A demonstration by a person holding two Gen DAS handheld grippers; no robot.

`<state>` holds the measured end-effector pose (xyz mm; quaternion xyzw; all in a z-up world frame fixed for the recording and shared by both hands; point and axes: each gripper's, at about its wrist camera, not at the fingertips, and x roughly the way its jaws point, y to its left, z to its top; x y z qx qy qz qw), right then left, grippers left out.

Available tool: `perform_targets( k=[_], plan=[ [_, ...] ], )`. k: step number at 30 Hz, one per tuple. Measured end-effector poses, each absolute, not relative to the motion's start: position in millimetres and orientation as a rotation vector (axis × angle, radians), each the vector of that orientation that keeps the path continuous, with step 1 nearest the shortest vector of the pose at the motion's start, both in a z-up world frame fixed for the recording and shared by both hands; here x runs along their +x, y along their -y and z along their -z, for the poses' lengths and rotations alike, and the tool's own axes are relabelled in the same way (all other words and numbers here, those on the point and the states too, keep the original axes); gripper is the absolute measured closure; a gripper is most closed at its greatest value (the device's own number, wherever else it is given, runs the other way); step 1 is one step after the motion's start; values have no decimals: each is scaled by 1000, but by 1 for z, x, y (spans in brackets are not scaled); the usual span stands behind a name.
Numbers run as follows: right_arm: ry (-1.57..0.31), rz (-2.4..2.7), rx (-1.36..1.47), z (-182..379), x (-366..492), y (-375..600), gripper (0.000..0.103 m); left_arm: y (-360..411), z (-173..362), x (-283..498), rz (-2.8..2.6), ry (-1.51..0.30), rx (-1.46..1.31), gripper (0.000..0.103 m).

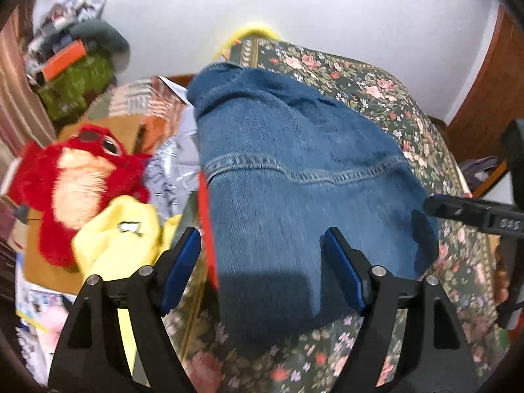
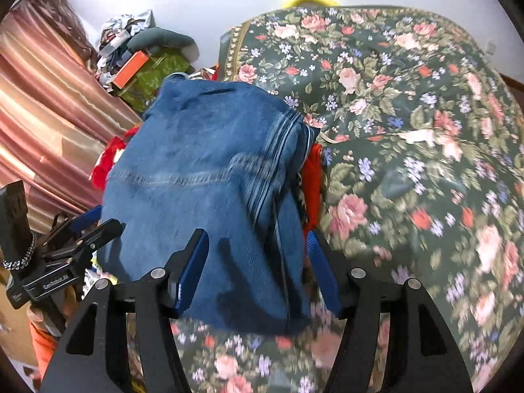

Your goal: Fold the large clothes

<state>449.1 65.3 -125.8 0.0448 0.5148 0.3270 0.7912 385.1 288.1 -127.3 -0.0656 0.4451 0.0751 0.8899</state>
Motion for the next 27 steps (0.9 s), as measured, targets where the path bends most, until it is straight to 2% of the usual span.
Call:
perform_targets(
  k=[7,18,27],
  plan=[
    [-908,-735,35,61,387,-49,45,-259,73,322,-148,-790,-124,26],
    [-478,-799,21,-51,250,-12,44,-197,-47,189,-116,-440,-96,26],
    [-227,-806,47,-78,156,9,44,-147,-82,87,-131,-173,-51,26]
  ],
)
